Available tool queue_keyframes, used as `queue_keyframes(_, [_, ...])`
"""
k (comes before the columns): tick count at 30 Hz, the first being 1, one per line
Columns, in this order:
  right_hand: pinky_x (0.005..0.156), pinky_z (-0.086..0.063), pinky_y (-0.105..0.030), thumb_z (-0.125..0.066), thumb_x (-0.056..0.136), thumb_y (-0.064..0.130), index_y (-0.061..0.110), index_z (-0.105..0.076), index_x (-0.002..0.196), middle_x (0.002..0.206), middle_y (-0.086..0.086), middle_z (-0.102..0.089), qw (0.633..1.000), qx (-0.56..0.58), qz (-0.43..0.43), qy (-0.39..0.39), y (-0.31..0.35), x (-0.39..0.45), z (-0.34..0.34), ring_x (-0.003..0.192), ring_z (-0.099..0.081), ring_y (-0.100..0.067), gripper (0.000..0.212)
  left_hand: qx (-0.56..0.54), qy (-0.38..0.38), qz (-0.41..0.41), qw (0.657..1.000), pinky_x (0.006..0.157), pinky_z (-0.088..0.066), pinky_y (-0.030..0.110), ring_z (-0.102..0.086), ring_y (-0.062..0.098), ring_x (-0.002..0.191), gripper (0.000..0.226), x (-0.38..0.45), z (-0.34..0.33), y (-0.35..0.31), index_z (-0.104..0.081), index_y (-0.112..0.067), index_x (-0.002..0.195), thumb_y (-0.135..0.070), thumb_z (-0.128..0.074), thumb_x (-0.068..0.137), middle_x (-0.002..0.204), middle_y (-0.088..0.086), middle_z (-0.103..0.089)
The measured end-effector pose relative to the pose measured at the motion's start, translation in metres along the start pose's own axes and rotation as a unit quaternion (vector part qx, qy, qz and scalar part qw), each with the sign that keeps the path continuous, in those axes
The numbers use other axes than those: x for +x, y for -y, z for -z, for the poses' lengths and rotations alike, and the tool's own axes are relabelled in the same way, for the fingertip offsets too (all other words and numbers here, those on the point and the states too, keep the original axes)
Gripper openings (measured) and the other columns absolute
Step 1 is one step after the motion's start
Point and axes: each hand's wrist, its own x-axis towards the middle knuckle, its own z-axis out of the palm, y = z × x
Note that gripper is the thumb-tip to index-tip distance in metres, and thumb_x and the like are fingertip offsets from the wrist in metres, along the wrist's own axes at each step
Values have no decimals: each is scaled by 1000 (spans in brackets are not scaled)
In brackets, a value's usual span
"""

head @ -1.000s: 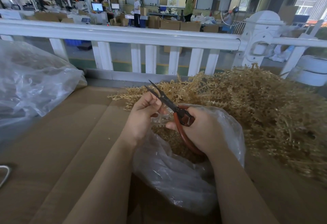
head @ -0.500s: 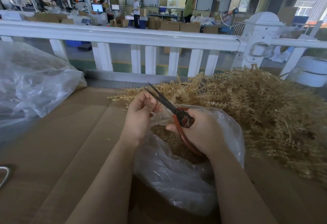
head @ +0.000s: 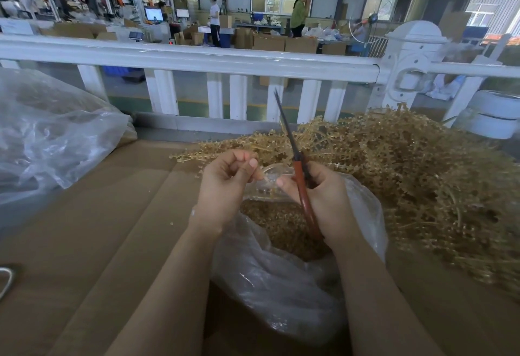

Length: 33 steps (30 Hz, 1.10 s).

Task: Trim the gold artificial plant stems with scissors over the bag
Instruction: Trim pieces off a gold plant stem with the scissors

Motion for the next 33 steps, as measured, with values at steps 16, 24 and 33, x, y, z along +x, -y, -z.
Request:
queue_keyframes(16, [86, -56, -44, -90, 72, 22, 29, -68, 74, 74, 9, -71, 997, 51, -25, 57, 1, 1, 0, 76, -68, -12, 23, -1, 39, 14, 999, 66, -53, 23, -66, 11, 65, 7, -2, -6, 4, -67, -10, 90, -6, -64, 94, 68, 0, -71])
queue_keyframes(24, [82, -58, -44, -82, 81, 10, 32, -70, 70, 77, -2, -71, 995, 99, 4, -27, 3, 0, 0, 76, -70, -22, 28, -123, 3, 120, 985, 71, -59, 36, -72, 23, 84, 50, -3, -8, -7, -61, -11, 113, -40, -74, 73, 95, 10, -75])
queue_keyframes(33, [72, -58, -37, -78, 85, 1, 10, -64, 86, 77, -4, -69, 982, 140, 49, -114, 1, 3, 1, 74, -68, -20, 17, -9, 147, 136, 980, 75, -51, 13, -71, 10, 85, 13, -11, -19, -13, -72, -12, 84, -19, -79, 76, 93, 12, -75])
